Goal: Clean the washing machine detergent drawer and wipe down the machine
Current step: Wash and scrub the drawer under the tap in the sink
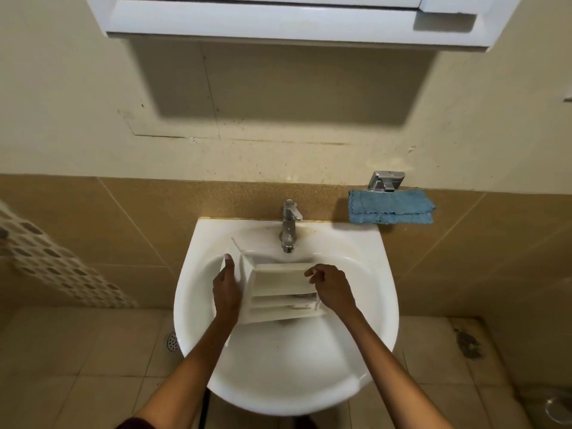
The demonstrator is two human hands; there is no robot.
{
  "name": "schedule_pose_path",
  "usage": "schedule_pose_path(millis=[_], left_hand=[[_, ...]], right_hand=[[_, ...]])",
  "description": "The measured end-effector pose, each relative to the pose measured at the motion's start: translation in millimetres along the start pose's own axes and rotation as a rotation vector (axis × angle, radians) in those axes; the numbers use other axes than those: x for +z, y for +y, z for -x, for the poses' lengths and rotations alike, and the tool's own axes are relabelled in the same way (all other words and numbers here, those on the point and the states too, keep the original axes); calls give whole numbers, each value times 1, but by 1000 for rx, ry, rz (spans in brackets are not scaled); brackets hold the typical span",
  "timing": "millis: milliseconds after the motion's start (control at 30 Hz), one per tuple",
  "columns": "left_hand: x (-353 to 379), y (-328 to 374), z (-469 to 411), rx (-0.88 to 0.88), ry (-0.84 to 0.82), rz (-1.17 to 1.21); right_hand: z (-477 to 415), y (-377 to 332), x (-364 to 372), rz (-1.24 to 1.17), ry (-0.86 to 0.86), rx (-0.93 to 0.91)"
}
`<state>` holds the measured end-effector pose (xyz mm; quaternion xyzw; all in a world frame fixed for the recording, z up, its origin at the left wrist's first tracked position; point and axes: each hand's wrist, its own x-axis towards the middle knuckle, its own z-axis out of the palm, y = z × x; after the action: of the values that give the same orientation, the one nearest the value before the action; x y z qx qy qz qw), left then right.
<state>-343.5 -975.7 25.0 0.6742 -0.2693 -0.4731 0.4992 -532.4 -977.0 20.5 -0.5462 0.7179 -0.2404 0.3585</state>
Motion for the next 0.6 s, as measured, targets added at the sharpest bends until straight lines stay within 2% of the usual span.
schedule_pose_path(millis=[100,167,200,267,333,467,600], left_hand=[[-6,3,-6,-82,-22,75],[-10,3,-6,-78,-29,90],[-12,2,-6,-71,-38,83],[-16,0,-6,-50,-71,34],[-17,-2,-6,-29,-100,-3],[-16,5,-6,-18,-124,-73],[-8,10,-10,-120,-84,-205]], right_hand=[[-7,-4,6,-41,120,-90],[-16,-8,12,-121,103,-74],[-23,-9,14,-223,48,-5],[-36,-15,14,-611,-94,230],[-50,-17,13,-896,-160,390],[-65,-28,14,-1144,-224,501],[-80,-39,21,-1128,-242,623]])
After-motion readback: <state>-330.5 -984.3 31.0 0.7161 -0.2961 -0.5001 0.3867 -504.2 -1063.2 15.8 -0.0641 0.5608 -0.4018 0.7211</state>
